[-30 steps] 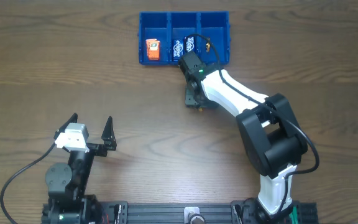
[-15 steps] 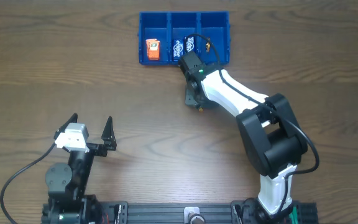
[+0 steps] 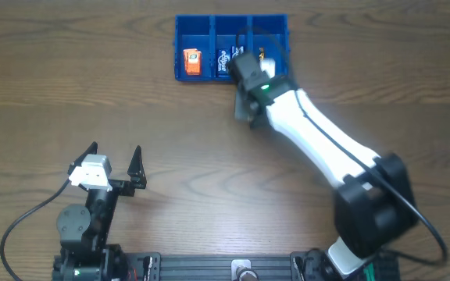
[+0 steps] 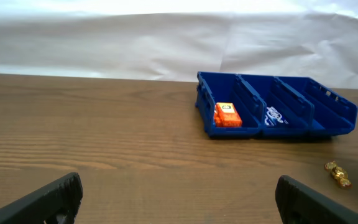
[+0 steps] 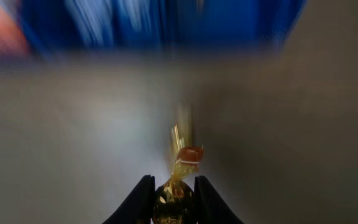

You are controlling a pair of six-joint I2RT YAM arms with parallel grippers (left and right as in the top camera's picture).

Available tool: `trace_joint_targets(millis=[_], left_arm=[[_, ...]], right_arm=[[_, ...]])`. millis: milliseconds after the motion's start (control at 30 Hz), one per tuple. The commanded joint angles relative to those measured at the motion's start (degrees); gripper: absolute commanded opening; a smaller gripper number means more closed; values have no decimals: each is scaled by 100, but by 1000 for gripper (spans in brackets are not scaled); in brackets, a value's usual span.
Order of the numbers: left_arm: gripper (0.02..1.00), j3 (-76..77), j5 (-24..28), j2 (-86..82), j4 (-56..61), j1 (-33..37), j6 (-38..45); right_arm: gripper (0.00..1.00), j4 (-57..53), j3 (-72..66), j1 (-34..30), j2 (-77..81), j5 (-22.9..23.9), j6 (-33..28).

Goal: Sort Candies Into Trays

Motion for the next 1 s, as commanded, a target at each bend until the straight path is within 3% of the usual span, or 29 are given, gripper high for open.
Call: trace_joint_targets(millis=[33,200,633,833,900,967,1000], left_arm=[[998,-116,101,-28,-177,35,20],[998,-116,103,-28,-177,35,20],[998,-116,103,-28,-177,35,20],[998,-116,103,-31,-177,35,20],[998,-116,101,-28,-177,35,20],[998,-116,103,-28,-177,35,20],[998,-116,101,-31,-177,35,20]], right_arm=[[86,1187,586,-435,-122,1152,-1130],[88,2277,586,-713,264,1150,-1768],[97,2100,584,-839,1097,931,-1499],[226,2085,584,-839,1099,929,-1499],[310,2100,584,-835,1099,929,-1499],[503,2127,584,-824,1099,929,-1499],[656,2131,584,-822,1099,929,-1502]])
